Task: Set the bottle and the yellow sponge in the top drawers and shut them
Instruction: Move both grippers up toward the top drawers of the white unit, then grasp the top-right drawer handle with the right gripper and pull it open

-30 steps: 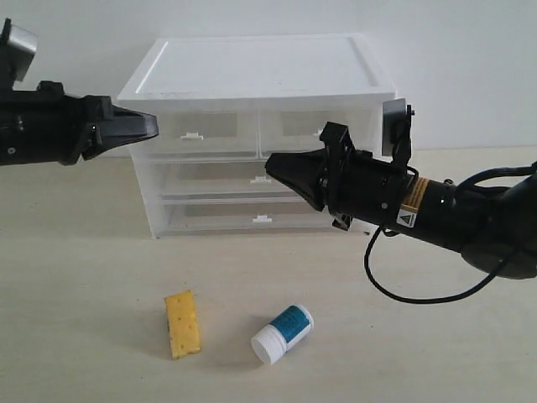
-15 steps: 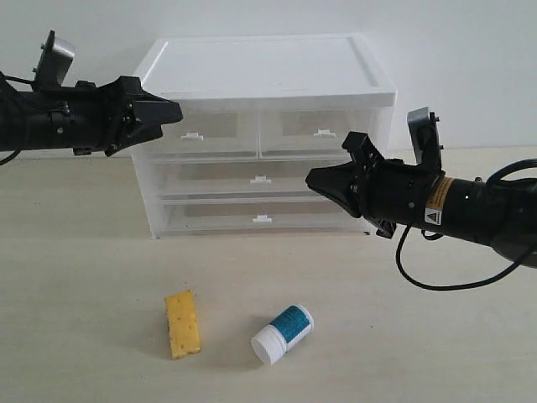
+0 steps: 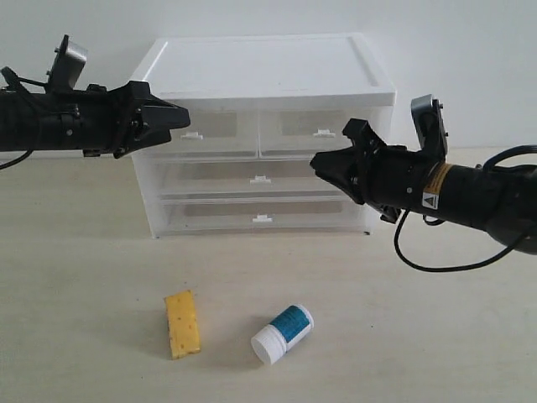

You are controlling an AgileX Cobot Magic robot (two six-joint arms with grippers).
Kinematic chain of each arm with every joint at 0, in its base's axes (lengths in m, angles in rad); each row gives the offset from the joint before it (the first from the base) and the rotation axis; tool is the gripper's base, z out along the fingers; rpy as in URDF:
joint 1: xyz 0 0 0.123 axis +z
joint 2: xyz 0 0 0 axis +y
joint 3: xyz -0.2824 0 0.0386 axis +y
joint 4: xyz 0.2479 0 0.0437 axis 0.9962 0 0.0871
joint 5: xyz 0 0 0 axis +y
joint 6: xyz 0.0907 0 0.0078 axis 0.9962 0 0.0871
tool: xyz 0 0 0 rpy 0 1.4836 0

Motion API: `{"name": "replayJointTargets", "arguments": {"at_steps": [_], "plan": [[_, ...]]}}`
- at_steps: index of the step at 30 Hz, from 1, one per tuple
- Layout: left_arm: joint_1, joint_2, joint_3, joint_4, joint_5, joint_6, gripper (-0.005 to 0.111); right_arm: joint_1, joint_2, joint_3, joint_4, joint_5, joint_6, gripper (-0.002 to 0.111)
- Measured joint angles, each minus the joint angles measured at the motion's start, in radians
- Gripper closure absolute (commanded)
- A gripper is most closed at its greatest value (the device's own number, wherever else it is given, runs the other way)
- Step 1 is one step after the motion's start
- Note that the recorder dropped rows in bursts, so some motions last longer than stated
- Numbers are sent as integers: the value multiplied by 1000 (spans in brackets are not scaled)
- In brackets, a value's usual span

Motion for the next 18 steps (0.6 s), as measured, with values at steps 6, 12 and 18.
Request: {"name": "replayJointTargets", "arguments": {"at_steps": [6,12,18], "plan": [[0,0,0,5,-5,0,55,0,0,-42,0,28,95,58],[-5,0,0,7,-16,0,55,0,0,-59,36,52,157,58],[-5,0,-15,39,-32,-2,55,0,0,-96,36,66,198,58]]}}
